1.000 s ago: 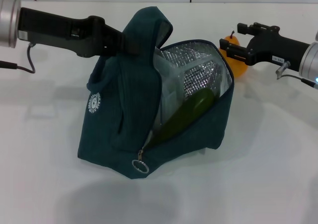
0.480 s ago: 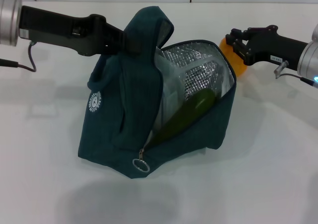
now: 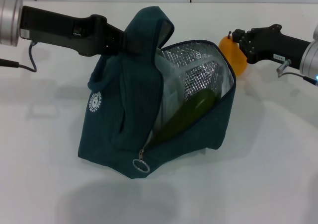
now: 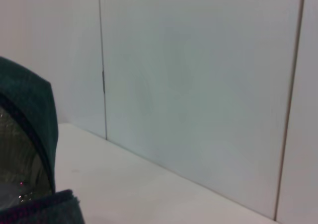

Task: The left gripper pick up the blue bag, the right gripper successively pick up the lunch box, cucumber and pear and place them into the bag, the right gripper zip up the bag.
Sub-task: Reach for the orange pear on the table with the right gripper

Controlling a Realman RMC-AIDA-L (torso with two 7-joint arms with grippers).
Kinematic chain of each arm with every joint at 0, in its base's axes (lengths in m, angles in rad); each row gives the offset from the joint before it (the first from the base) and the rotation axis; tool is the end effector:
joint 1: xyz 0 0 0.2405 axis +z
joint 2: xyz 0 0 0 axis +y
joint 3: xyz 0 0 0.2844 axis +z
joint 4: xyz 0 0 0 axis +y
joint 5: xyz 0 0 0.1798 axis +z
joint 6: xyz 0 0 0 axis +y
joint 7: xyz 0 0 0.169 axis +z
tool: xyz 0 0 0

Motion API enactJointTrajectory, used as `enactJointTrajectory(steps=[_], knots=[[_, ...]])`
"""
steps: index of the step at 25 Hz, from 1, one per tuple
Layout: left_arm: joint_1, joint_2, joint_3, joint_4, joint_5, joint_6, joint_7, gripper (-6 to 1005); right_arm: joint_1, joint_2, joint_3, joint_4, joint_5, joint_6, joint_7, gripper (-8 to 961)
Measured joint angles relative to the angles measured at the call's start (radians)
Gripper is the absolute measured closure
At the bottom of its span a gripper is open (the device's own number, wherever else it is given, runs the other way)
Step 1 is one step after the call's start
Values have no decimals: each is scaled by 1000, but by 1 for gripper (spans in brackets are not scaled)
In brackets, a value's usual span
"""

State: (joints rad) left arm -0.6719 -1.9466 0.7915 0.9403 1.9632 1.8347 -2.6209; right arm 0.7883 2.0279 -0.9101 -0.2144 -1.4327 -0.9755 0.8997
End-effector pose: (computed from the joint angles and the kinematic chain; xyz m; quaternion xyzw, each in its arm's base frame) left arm -0.1877 0.3509 0.0361 0.8145 0.5461 0.1889 0.0517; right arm 0.2242 0.4326 -0.0573 -0.9047 0.1554 0.2283 0.3245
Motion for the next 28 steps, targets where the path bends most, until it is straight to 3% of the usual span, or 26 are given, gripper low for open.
enactJointTrajectory(steps=[10,17,28], knots=[[6,2,0,0,0,0,-1,957,-15,0,-3,-15,51,-25,-30,946],[10,8,0,0,0,0,-4,957,-79,0,-9,-63,169,-139,-52,952],[9,9,-1,0,0,0,-10,957,-122,0,-33,-72,189,-183,-47,911]])
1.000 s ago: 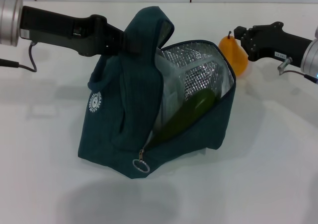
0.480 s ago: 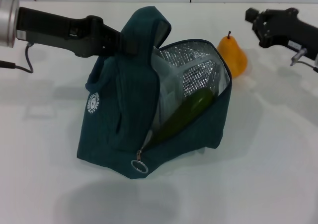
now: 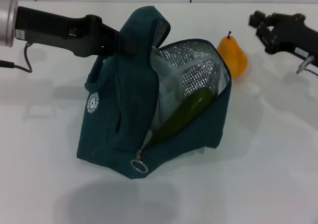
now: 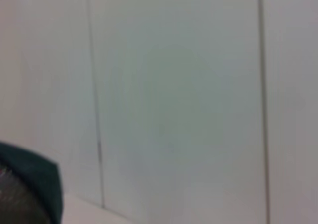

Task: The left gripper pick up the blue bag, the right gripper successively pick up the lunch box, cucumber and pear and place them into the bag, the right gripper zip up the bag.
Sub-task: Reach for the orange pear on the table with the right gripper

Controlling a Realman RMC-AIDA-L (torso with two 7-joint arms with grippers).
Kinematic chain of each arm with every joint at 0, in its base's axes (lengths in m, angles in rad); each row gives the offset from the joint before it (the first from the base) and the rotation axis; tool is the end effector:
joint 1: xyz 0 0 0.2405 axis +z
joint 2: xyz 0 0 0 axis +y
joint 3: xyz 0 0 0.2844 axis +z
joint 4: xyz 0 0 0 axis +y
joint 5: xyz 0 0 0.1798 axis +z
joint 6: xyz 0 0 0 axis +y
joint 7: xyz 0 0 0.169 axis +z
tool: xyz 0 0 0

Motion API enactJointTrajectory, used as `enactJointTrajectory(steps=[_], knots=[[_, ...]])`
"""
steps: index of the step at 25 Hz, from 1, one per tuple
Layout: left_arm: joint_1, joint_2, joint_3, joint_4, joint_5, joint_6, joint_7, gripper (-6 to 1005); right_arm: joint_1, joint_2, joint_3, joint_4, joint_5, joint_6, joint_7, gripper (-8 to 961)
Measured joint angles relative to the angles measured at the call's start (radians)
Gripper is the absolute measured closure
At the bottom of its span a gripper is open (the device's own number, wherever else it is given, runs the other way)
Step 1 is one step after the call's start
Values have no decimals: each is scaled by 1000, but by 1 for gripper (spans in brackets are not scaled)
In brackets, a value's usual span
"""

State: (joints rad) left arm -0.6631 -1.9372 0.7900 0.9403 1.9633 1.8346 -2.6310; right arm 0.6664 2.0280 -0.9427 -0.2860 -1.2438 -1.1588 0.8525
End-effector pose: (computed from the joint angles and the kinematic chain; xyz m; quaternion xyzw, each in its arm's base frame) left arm -0.1923 0.3505 0.0398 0.8100 0.5535 0.1881 0.0471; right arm 0.2289 0.4106 -0.0282 -0.8696 0.1452 0.3239 0.3433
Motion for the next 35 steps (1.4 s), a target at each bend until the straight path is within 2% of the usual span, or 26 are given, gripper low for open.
enactJointTrajectory(steps=[5,11,17,20,30,35], knots=[[2,0,-8,0,-1,0,2,957,3,0,-55,12,5,1,1,893],[4,0,-24,0,-2,0,9,957,23,0,-58,33,14,51,-18,711],[-2,-1,-26,0,-3,0,11,957,55,0,-64,38,16,114,-31,480],[-5,-3,-26,0,-4,0,11,957,64,0,-68,41,16,132,-31,219],[-15,-2,-26,0,-6,0,4,957,115,0,-117,91,30,180,-32,70],[-17,0,-26,0,-6,0,4,957,108,0,-118,86,42,179,-38,77]])
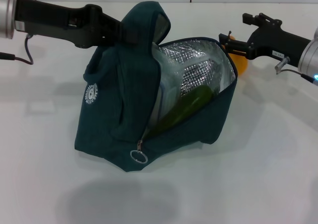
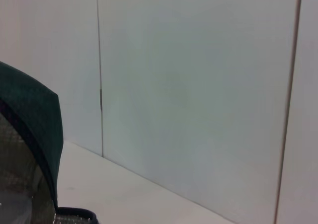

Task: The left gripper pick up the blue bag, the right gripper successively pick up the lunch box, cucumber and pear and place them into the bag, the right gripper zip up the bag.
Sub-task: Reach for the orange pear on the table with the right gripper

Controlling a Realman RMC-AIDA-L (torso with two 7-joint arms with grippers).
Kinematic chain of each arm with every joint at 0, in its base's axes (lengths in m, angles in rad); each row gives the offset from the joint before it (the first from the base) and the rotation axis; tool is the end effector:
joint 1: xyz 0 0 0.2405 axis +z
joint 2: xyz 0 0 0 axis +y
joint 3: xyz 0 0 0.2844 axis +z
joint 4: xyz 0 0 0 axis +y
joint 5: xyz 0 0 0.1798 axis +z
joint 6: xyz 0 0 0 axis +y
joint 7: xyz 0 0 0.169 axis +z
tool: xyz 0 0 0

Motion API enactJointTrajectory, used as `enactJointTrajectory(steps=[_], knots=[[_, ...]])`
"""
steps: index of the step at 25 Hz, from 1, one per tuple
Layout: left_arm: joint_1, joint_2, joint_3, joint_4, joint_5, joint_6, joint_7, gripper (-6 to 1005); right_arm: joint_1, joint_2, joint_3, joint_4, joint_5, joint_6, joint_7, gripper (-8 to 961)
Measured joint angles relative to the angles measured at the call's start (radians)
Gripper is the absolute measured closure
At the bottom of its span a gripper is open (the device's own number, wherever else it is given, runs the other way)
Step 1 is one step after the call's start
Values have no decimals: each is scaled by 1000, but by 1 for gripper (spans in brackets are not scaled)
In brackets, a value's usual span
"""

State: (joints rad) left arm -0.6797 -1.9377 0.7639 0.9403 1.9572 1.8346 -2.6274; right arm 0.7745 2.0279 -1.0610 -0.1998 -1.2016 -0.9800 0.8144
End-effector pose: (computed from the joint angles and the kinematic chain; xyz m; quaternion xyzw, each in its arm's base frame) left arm -0.1857 0.3557 0.0438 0.8119 0.5458 0.2021 0.0453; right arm 0.2200 0.4316 -0.0561 -0.8953 0.1436 0.2500 0.3396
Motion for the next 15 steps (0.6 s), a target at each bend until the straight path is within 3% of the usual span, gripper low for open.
enactJointTrajectory(steps=[6,15], knots=[[-2,0,0,0,0,0,0,957,7,0,-1,7,2,18,-17,96],[-7,0,1,0,0,1,-2,957,9,0,0,5,1,24,-18,368]])
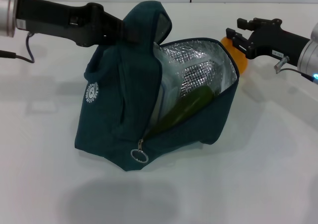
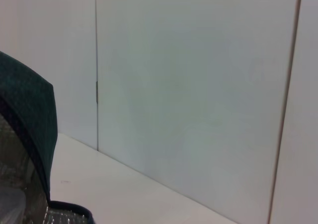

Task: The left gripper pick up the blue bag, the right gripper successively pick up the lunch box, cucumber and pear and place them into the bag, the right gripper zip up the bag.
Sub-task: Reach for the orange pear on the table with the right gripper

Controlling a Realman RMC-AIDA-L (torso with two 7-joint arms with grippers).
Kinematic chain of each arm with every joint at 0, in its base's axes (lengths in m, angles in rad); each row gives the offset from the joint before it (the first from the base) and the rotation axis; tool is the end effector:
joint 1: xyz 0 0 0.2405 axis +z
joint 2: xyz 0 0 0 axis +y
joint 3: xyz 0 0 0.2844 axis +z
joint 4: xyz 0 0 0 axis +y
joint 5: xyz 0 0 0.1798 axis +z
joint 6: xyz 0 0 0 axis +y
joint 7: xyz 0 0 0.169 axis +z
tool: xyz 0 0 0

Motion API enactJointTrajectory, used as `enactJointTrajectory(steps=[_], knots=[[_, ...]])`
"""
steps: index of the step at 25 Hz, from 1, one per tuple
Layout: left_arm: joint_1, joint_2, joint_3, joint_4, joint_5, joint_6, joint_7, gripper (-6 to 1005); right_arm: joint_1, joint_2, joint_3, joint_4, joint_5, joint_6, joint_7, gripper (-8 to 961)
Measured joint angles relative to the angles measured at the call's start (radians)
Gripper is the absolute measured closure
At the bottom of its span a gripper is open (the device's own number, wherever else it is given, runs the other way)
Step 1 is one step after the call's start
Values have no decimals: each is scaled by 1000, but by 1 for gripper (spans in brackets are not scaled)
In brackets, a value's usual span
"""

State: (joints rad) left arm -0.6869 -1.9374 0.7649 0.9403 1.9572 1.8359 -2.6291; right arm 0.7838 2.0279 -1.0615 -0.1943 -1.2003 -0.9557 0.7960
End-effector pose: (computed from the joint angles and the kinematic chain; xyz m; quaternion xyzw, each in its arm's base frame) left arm -0.1832 0.3568 0.0438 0.8137 0.5434 0.2011 0.0468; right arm 0.2205 0.4349 -0.0568 -0.8964 0.1388 0.2392 0.3465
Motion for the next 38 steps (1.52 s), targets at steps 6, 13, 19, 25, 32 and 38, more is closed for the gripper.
enactJointTrajectory(steps=[6,13,19,25,32,38], knots=[[-5,0,5,0,0,1,0,957,1,0,0,1,-3,0,-1,582],[-7,0,5,0,0,2,0,957,2,0,-2,1,-7,0,-1,865],[-8,0,5,0,0,2,0,957,-10,0,3,-15,0,-15,-1,950],[-2,2,1,0,2,3,1,957,-93,0,8,-110,91,-94,-1,952],[2,8,1,0,4,3,9,957,-189,-10,3,-208,218,-211,22,951],[-3,11,5,-1,8,1,14,957,-178,-8,-5,-163,214,-178,32,951]])
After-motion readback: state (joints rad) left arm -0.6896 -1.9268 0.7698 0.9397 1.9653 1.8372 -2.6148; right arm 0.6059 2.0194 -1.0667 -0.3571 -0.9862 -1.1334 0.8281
